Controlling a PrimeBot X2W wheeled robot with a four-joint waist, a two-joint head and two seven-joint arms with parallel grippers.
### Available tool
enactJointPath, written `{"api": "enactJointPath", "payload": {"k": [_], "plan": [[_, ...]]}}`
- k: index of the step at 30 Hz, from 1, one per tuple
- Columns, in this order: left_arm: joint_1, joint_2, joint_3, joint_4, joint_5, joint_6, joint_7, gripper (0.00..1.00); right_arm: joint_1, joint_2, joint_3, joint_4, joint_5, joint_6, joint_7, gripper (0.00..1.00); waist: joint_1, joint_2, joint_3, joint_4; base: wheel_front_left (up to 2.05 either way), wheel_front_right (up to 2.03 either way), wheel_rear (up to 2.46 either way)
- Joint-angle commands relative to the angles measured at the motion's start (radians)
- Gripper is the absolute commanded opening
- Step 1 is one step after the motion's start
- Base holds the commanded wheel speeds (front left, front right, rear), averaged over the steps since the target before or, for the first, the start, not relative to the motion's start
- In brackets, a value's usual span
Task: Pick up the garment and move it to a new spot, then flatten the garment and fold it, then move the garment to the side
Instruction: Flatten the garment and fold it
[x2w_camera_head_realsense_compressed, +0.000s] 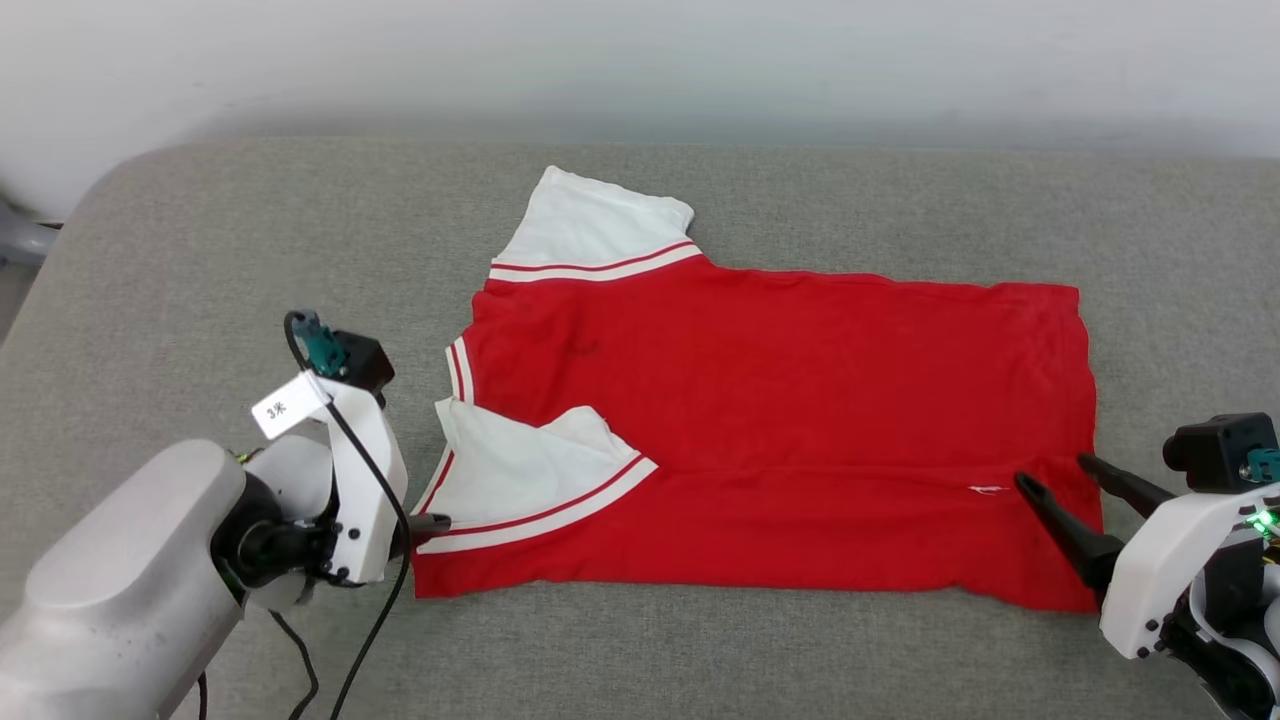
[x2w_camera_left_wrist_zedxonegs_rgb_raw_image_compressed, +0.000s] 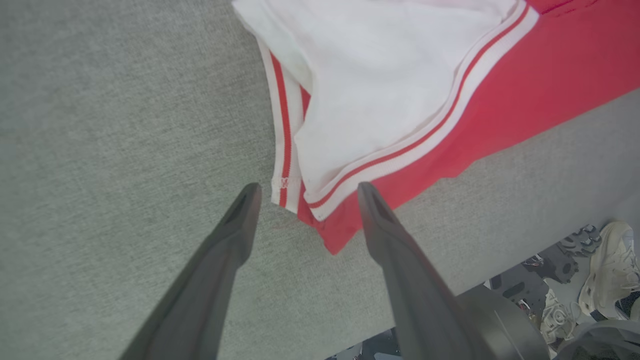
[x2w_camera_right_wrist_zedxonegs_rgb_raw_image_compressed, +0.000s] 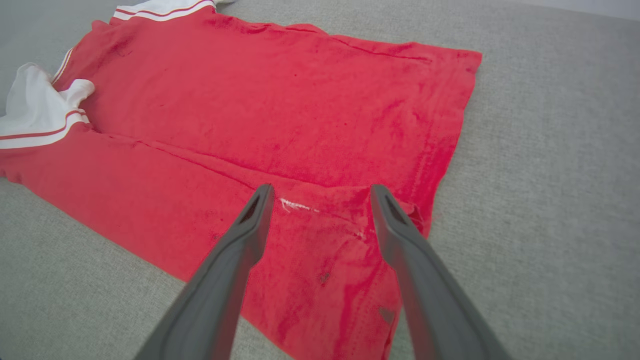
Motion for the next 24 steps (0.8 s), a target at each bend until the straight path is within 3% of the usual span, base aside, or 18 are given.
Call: {"api": "enactJointPath", "payload": {"k": [1, 16, 17, 18, 19, 24], "plan": [[0.017, 0.002, -0.001, 0.002, -0.005, 0.004, 0.004, 1.00, -0.005, 0.005, 0.001, -0.003, 0.004, -0.001, 0.002, 1.00, 0.0000, 0.0000, 0.005, -0.006, 0.00, 0.00, 0.00], [0.095, -0.051, -0.061, 0.134, 0.011, -0.001, -0.023, 1.00, -0.070, 0.002, 0.033, -0.004, -0.001, -0.001, 0.010, 1.00, 0.0000, 0.0000, 0.045, -0.047, 0.00, 0.00, 0.00], [0.093, -0.054, -0.064, 0.137, 0.013, -0.003, -0.028, 0.80, -0.074, -0.004, 0.034, -0.009, -0.005, -0.001, 0.012, 1.00, 0.0000, 0.0000, 0.043, -0.046, 0.00, 0.00, 0.00], [0.087, -0.053, -0.067, 0.138, 0.019, -0.006, -0.036, 0.32, -0.077, -0.011, 0.033, -0.014, -0.005, -0.001, 0.015, 1.00, 0.0000, 0.0000, 0.039, -0.045, 0.00, 0.00, 0.00], [0.081, -0.051, -0.066, 0.140, 0.020, -0.009, -0.046, 0.00, -0.082, -0.018, 0.028, -0.019, -0.007, -0.001, 0.017, 1.00, 0.0000, 0.0000, 0.035, -0.043, 0.00, 0.00, 0.00], [0.057, -0.032, -0.055, 0.120, 0.026, -0.018, -0.096, 0.00, -0.111, -0.071, -0.002, -0.061, -0.023, -0.001, 0.072, 1.00, 0.0000, 0.0000, 0.006, -0.037, 0.00, 0.00, 0.00]]}}
